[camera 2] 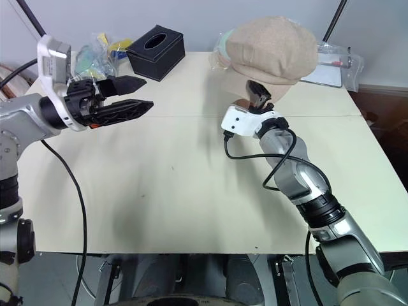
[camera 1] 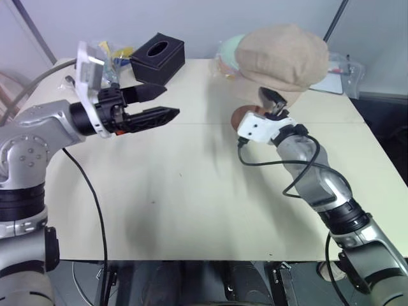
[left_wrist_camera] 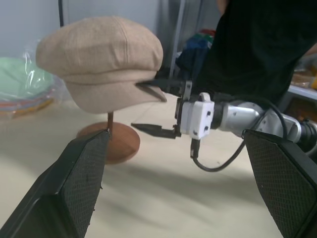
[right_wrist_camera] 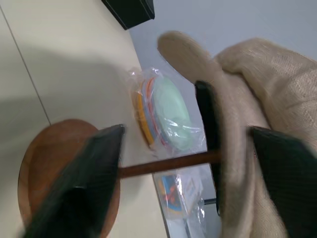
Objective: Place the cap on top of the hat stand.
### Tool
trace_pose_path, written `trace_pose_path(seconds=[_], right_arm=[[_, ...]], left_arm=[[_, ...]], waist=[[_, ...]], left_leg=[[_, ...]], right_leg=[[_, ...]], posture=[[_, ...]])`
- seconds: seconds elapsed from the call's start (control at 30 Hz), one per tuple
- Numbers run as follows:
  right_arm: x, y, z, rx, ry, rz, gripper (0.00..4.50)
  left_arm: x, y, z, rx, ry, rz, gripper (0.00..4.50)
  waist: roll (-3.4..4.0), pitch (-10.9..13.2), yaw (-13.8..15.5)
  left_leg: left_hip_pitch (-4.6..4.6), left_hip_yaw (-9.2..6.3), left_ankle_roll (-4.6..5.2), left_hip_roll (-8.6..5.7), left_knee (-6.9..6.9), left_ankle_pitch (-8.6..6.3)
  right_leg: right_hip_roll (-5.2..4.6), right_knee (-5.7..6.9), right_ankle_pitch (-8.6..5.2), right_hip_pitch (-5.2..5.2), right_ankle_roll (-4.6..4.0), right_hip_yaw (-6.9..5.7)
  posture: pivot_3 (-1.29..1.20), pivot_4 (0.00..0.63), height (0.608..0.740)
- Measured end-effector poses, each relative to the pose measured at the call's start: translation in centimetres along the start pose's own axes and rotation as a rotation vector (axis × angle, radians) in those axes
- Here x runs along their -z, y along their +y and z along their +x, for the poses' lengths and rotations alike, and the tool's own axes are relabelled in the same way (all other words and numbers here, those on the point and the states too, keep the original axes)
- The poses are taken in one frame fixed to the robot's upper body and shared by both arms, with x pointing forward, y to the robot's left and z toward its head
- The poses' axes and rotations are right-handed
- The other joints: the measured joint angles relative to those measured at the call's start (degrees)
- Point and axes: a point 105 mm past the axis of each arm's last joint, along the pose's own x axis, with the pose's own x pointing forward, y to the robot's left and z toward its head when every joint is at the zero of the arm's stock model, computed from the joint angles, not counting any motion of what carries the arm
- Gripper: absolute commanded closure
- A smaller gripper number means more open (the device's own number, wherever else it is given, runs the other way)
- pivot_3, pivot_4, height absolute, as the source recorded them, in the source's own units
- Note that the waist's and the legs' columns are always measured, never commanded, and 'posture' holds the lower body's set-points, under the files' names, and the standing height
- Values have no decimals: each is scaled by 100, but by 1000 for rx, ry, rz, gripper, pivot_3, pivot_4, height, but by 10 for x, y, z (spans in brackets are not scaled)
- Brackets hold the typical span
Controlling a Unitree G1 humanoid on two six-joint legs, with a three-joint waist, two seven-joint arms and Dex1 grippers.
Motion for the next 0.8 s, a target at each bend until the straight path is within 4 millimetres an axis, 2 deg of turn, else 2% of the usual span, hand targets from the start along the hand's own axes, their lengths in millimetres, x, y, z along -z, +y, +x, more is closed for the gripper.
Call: trace_pose_path(seconds=[0.17,0.33,0.53,0.63,0.8], right_arm=[[-4,-11,2,43,-15,-7,4469],[-10,-27,1,90,-82,-32,4469],[-20,-51,-22,73,-345,-188,4469],[-8,-49,-28,31,-405,-218,4469],[30,-47,-29,-21,-383,-191,4469]], left_arm=[[0,1,0,-7,0,2,0],[1,3,1,-17,0,6,0],[1,5,1,-22,-9,8,0],[-1,7,1,-30,-19,17,0],[-1,10,1,-42,-20,24,0]], waist=[[0,0,4],[0,0,-1],[1,2,2],[0,3,-8],[0,3,-14]], left_leg=[[0,0,-1,0,0,1],[3,1,-1,0,0,1],[4,7,0,-2,-3,0],[9,8,0,-2,-3,0],[12,12,-1,-1,-5,0]], right_leg=[[0,2,0,0,0,1],[0,3,0,1,0,2],[-6,1,0,1,0,5],[-5,2,0,4,0,7],[-4,2,0,5,0,12]], posture=[[0,150,740],[0,150,740],[0,150,740],[0,150,740],[0,150,740]])
